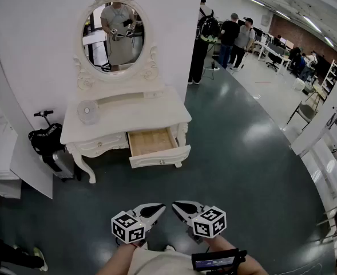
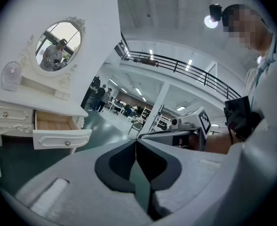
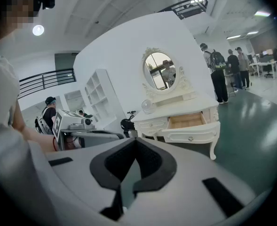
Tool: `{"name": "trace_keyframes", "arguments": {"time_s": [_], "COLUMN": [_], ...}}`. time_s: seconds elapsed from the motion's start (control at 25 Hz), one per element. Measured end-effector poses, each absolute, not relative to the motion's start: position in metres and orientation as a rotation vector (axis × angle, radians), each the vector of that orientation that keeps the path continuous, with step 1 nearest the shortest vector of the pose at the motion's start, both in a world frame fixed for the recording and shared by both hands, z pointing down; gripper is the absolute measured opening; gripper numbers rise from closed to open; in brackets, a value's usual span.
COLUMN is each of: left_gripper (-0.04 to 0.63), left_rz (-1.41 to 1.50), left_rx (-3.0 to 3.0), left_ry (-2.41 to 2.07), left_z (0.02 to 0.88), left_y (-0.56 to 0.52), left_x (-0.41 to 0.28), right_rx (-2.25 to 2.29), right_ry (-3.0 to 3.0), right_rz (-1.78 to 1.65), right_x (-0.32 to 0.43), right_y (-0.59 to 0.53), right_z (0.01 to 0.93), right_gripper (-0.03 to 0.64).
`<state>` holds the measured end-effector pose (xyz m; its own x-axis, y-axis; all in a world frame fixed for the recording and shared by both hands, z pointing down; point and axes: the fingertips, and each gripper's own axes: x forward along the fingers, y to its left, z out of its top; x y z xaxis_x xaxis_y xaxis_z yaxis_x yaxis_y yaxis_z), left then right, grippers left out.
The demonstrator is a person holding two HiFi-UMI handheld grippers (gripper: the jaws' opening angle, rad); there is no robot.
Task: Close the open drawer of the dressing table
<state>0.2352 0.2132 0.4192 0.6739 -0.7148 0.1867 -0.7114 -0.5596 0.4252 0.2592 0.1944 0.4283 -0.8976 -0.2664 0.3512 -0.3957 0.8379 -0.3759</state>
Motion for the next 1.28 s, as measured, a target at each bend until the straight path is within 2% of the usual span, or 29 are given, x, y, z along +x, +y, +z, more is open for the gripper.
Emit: {"name": "trace_keyframes", "arguments": {"time_s": [1.28], "left_gripper": [0.011], "left_rz": [0.000], "left_rx": [2.432], "left_ry": [-1.095], "left_z": [0.425], "left_y": [0.185], "left_x": [0.221], "right_rx": [0.481], "right_ry": [-2.736], "right_rz": [0.667], "right_x": [0.229], "right_y": [0.157], "right_z": [0.440], "right_gripper": [0.018]}}
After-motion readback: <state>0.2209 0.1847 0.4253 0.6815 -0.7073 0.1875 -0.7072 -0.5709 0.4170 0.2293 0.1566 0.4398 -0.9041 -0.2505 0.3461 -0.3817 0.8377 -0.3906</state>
